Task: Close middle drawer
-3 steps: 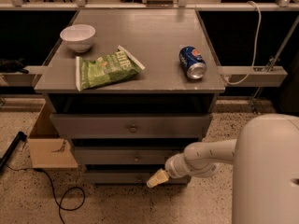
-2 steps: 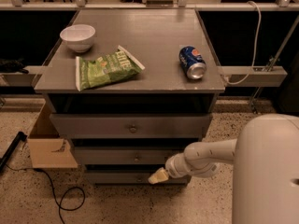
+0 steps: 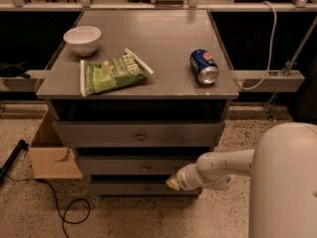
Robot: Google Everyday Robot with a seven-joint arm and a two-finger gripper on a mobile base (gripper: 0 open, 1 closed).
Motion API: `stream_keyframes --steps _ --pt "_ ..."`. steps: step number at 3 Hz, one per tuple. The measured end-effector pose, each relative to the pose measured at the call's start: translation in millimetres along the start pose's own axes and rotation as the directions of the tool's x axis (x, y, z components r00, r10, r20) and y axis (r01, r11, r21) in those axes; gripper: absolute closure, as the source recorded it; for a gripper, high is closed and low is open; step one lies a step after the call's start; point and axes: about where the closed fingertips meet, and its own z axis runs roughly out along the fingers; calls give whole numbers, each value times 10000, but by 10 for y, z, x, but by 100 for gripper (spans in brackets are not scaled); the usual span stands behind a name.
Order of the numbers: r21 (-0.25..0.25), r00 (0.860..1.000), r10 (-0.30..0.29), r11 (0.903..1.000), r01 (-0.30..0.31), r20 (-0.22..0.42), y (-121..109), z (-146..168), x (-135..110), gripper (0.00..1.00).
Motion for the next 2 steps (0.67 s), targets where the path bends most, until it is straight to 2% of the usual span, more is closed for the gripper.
stream_keyframes --steps 1,2 --pt "31 9996 241 9997 -242 146 -16 -79 114 87" --pt "201 9989 297 9993 -305 373 14 -196 208 91"
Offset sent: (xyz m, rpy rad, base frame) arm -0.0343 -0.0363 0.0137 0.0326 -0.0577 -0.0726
